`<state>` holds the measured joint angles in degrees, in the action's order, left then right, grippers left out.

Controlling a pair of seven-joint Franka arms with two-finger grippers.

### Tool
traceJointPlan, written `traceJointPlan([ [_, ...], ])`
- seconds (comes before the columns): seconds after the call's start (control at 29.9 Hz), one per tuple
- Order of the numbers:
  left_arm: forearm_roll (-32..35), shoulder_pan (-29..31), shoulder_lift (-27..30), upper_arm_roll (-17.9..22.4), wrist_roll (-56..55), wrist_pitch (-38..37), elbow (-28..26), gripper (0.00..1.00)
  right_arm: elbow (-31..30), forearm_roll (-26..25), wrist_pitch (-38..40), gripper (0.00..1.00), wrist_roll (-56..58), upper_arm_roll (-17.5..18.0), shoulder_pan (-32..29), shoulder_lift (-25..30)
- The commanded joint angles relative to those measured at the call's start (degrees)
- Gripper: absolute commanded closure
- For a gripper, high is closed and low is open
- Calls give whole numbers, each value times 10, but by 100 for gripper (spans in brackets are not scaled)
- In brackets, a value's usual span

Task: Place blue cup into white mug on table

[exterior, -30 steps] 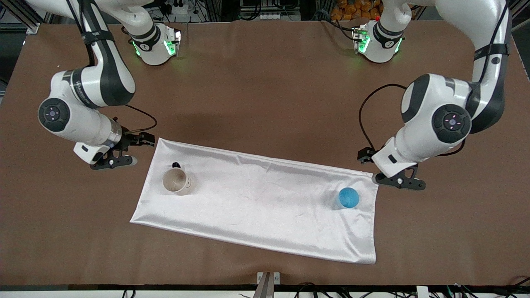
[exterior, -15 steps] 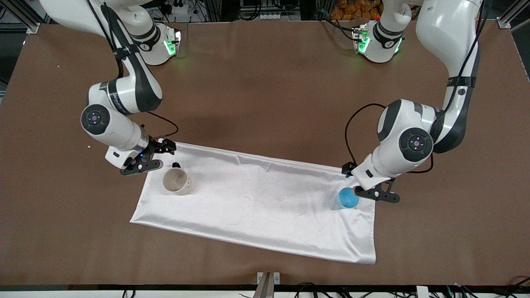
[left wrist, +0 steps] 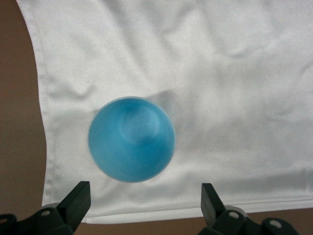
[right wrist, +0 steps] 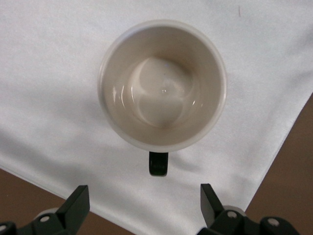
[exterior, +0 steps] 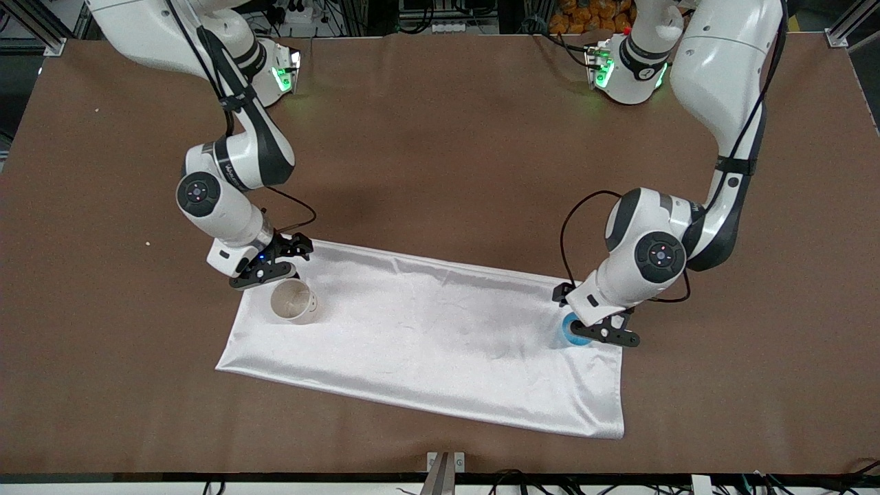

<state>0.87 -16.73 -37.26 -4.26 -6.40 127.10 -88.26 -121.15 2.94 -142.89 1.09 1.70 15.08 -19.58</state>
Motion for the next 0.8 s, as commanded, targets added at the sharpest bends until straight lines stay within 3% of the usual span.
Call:
traceJointPlan([
  [0.0, 12, -9, -17, 3, 2, 17, 13, 0, -4, -9, -36, 0, -3, -5, 8, -15],
  [0.23, 18, -18, -21, 4, 3, 28, 13, 0, -19, -10, -115, 0, -3, -6, 12, -43],
  [0.43, 45, -19, -27, 3, 3, 37, 14, 0, -19, -15, -134, 3, -3, -6, 12, -55],
  [0.53, 45, -22, -32, 3, 3, 45, 14, 0, -19, -17, -146, 20, -3, -6, 12, -58],
  [0.77, 46, -22, -40, 3, 10, 60, 15, 0, -19, -17, -158, 79, -3, -7, 8, -64],
])
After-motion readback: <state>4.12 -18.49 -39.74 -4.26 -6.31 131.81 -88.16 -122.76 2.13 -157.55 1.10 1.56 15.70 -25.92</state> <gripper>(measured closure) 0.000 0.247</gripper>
